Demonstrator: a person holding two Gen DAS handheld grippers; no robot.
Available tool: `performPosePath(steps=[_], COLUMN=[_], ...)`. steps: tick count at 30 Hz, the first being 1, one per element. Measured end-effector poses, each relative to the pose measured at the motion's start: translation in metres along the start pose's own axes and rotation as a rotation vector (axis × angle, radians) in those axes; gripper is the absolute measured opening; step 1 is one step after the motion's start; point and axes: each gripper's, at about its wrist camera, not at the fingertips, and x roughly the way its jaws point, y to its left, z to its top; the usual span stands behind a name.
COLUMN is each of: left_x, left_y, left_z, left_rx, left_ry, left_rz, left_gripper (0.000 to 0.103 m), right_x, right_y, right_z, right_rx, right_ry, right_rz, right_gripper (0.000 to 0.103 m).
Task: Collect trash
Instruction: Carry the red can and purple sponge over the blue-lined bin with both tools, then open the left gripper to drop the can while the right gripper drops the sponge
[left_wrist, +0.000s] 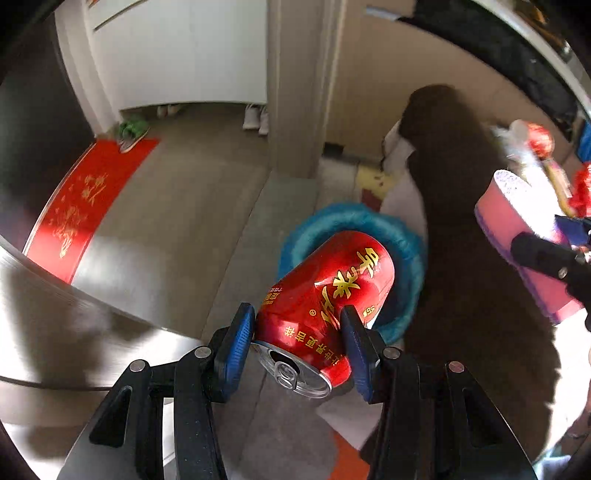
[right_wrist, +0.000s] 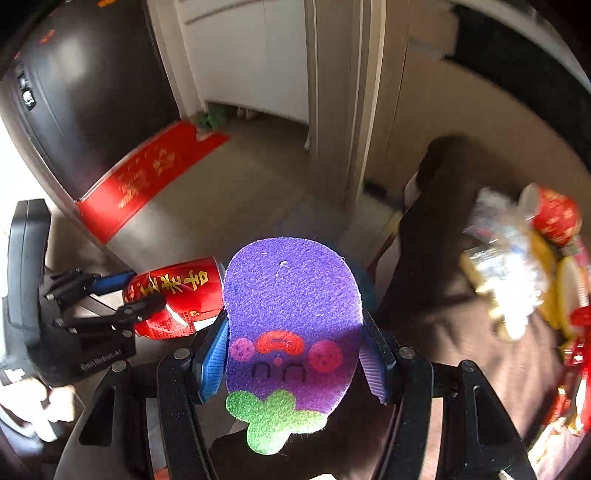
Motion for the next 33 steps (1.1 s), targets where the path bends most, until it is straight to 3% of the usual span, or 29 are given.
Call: performPosePath(steps=[3,9,16,25,33], left_x=[0.027,0.078,0.113,0.153,0.184], left_y=[0.01,0.006,-0.012,-0.028,-0.033], left_z=[0.0,0.003,0.013,0.025,0.028], left_rx=[-0.032,-0.039,-0.034,-0.033,-0.085], left_ry=[0.044,0.13,0.169,0.226,0.273], left_rz=[-0.012,-0.029,-0.058,-0.094,-0.142], left_gripper=[0.049,0.049,0.049,0.049,0.049], right_x=[0.028,0.087,0.165,0.208,0.236], right_y=[-0.005,-0.006,-0.024,-0.054,-0.069], right_z=[0.013,0.032,0.039,0.029,0.026], right_rx=[0.056,0.085,0.16,0.25,0.301], right_ry=[0.087,0.261,0.471,0.566,0.584], right_rz=[0.05,0.043,0.018,0.011,0.01], right_gripper=[0.059,0.059,0.059,0.059,0.06])
